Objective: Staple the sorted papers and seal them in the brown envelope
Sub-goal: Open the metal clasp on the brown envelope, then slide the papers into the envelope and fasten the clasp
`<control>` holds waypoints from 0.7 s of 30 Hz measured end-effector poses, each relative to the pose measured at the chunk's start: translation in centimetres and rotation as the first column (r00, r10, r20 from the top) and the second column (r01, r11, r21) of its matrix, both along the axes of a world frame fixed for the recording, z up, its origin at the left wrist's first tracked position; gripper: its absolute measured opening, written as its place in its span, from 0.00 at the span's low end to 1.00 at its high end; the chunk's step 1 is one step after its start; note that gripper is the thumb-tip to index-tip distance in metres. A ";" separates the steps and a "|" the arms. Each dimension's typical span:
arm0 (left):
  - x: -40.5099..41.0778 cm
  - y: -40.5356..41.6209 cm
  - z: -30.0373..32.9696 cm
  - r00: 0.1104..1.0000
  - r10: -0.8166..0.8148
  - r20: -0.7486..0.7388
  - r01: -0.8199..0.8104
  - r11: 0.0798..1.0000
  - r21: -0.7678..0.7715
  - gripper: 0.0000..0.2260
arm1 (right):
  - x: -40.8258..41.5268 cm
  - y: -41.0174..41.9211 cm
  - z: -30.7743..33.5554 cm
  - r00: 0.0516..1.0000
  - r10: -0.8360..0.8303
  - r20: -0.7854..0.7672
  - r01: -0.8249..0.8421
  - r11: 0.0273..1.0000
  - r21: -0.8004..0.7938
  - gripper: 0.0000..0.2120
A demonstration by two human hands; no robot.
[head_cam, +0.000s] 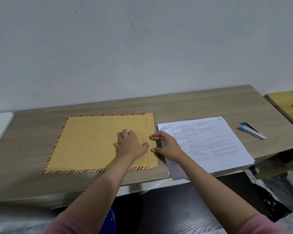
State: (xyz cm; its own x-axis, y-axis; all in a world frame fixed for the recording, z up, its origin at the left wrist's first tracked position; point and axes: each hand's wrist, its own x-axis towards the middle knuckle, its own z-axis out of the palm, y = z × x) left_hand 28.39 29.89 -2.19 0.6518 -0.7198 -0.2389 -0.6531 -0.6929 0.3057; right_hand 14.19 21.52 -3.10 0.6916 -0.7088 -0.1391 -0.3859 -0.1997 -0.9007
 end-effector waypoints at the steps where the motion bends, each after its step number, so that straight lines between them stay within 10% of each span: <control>1: 0.0 -0.1 0.1 1.000 -0.007 0.008 0.007 1.000 -0.006 0.33 | 0.0 0.0 -0.1 1.000 0.000 -0.001 0.000 1.000 -0.003 0.25; 7: -0.2 0.6 0.0 0.983 -0.170 -0.064 0.151 0.961 -0.234 0.26 | -0.1 -0.3 -0.7 1.000 0.015 0.000 -0.015 0.999 -0.030 0.26; 15: -0.7 0.3 1.2 0.977 -0.215 0.007 0.214 0.967 -0.140 0.17 | -0.3 -0.5 -1.1 0.999 0.031 -0.018 -0.032 0.997 -0.071 0.27; 21: -0.4 1.0 1.7 0.984 -0.179 -0.023 0.170 0.961 -0.219 0.27 | -0.3 -0.4 -1.0 0.999 0.043 0.013 -0.042 0.999 -0.030 0.26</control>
State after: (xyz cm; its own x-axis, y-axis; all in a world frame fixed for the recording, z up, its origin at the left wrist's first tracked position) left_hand 28.00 30.84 -0.53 0.5042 -0.8588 -0.0911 -0.7411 -0.4844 0.4649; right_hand 13.91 21.09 -4.13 0.7228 -0.6824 -0.1089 -0.3641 -0.2422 -0.8993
